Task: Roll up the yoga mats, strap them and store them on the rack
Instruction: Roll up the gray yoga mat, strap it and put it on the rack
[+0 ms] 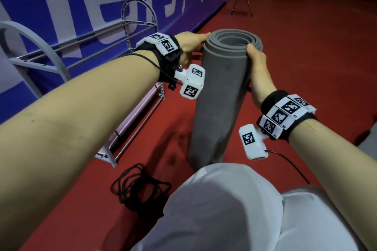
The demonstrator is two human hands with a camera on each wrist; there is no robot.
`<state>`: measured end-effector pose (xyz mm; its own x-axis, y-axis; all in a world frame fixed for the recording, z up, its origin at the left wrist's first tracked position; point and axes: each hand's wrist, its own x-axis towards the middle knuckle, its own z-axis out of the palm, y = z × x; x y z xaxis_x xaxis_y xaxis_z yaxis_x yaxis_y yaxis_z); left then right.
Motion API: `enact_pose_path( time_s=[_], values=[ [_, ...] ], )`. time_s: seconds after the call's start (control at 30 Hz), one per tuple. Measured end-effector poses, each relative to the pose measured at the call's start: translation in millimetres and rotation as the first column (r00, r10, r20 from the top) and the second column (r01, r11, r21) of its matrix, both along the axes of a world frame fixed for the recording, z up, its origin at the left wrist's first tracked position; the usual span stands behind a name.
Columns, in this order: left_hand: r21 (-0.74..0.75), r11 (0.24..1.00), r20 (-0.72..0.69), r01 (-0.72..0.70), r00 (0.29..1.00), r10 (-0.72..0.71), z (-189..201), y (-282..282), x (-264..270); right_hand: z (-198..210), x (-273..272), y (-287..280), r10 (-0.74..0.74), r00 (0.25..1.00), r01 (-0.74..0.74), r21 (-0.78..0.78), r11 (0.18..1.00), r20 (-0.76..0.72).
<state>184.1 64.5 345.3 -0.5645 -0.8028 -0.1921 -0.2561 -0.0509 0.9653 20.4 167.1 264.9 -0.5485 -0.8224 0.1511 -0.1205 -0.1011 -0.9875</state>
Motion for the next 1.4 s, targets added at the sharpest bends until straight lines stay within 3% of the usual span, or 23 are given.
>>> enact_pose_path(
  time_s=[0.13, 0.27, 0.43, 0.57, 0.63, 0.8, 0.93, 1.0, 1.1, 1.23, 1.3, 1.4],
  values=[
    [-0.093, 0.991, 0.03, 0.094, 0.995, -0.092, 4.7, -6.5, 12.7, 1.0, 3.9, 3.2, 0.038, 0.999, -0.038, 0.025, 0.999, -0.038],
    [-0.404, 0.902, 0.241, 0.15, 0.969, -0.054, 19.9, -2.6, 17.0, 6.7, 13.5, 6.3, 0.061, 0.996, -0.062, -0.008, 0.998, -0.06],
    [-0.549, 0.722, 0.599, 0.42, 0.801, -0.011, 44.6, 7.1, 24.0, 15.8, 31.6, 16.2, 0.081, 0.995, -0.082, -0.001, 0.997, -0.062],
    [-0.514, 0.694, 0.749, 0.505, 0.659, 0.075, 51.6, 13.6, 24.2, 20.5, 40.2, 18.8, 0.077, 0.995, -0.075, 0.035, 0.997, -0.062],
    [-0.552, 0.659, 0.76, 0.511, 0.633, 0.146, 49.0, 12.6, 26.8, 22.3, 44.1, 18.9, 0.08, 0.995, -0.078, 0.041, 0.996, -0.064],
    [-0.7, 0.557, 0.654, 0.448, 0.716, 0.246, 41.1, 1.9, 27.7, 24.2, 41.2, 20.2, 0.04, 0.999, -0.04, 0.017, 0.999, -0.035],
    [-0.768, 0.543, 0.548, 0.339, 0.787, 0.283, 33.1, 0.1, 14.8, 24.8, 33.4, 19.4, 0.001, 1.0, -0.001, 0.007, 1.0, 0.006],
    [-0.756, 0.588, 0.52, 0.289, 0.81, 0.271, 30.8, -0.1, 9.2, 24.4, 31.4, 17.3, -0.015, 1.0, 0.015, 0.005, 1.0, 0.016],
    [-0.651, 0.743, 0.345, 0.156, 0.932, 0.107, 26.0, 0.4, 3.7, 23.5, 28.8, 15.2, -0.036, 0.999, 0.036, -0.001, 0.999, 0.019],
    [-0.349, 0.937, 0.094, -0.016, 0.994, 0.052, 18.6, 6.8, 0.6, 19.5, 26.3, 11.2, -0.01, 1.0, 0.01, -0.013, 1.0, 0.02],
    [-0.323, 0.946, 0.113, 0.032, 0.994, 0.005, 16.1, 9.2, -3.6, 15.9, 27.2, 8.8, 0.047, 0.999, -0.047, -0.032, 0.998, 0.003],
    [-0.498, 0.863, 0.186, 0.078, 0.982, 0.018, 16.0, 8.9, -5.3, 11.4, 32.5, 15.0, 0.132, 0.983, -0.138, -0.042, 0.99, -0.129]
  ],
)
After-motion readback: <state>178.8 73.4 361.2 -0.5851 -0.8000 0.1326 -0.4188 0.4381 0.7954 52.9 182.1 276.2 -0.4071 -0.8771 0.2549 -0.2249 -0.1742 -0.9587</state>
